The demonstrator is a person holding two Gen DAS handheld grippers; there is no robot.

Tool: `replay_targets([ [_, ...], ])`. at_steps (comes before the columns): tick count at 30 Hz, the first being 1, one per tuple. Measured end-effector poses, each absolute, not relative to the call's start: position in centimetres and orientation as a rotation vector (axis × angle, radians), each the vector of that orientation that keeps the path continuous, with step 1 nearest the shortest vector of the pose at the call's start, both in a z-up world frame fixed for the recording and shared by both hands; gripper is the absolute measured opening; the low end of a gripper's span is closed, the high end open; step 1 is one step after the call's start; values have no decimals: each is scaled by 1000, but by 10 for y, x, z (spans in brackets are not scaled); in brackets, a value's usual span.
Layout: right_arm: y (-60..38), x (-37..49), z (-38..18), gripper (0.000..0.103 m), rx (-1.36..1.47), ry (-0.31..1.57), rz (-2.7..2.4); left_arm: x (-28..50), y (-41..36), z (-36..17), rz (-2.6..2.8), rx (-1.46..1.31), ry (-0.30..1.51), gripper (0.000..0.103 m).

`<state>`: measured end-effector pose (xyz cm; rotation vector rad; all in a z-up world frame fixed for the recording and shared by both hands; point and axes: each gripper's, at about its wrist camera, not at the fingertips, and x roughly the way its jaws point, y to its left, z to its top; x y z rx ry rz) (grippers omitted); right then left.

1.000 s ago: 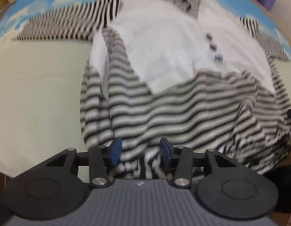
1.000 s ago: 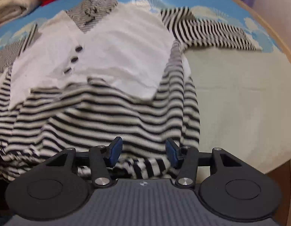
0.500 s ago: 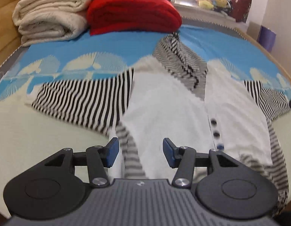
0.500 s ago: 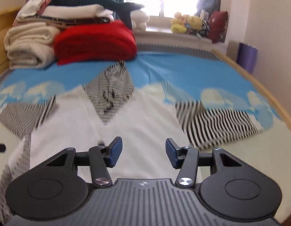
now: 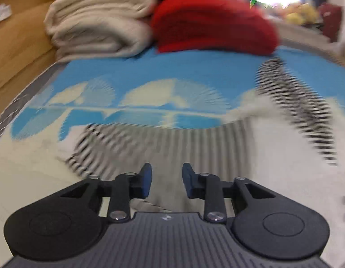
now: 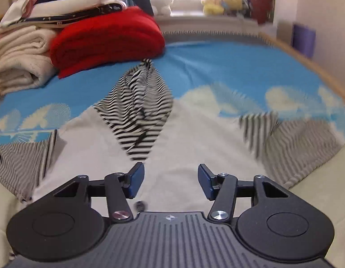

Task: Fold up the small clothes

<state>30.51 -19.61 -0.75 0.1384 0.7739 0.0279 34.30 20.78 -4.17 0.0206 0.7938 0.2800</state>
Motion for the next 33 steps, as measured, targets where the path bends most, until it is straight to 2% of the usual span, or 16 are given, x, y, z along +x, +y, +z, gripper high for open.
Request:
replay_targets([
  [5, -181, 320, -21, 16, 178, 745, 67, 361, 291, -59, 480, -127, 797, 34],
  [7, -179, 330, -26, 16, 215, 771, 68, 362, 318, -68, 529, -210, 810, 37],
  [10, -174, 341, -34, 17, 238, 814, 88, 368, 345, -85, 574, -267, 852, 48],
  [15, -168, 347, -52, 17, 223, 880, 111, 371, 351, -106, 607, -296, 864, 50],
  [16, -167, 347, -53, 17, 222, 887, 113, 373, 350, -107, 609, -290, 861, 32],
  [17, -167, 347, -55, 17, 219, 892, 114, 374, 346, -104, 606, -283, 852, 5],
  [20, -167, 347, -59, 17, 212, 906, 108, 385, 324, -97, 572, -231, 821, 5],
  [26, -173, 343, -57, 17, 218, 904, 101, 385, 264, -23, 450, -266, 653, 5],
  [29, -178, 340, -53, 17, 220, 886, 92, 380, 195, 10, 271, -247, 590, 5],
  [33, -192, 339, -48, 17, 240, 859, 36, 368, 88, 22, -28, -222, 619, 6],
])
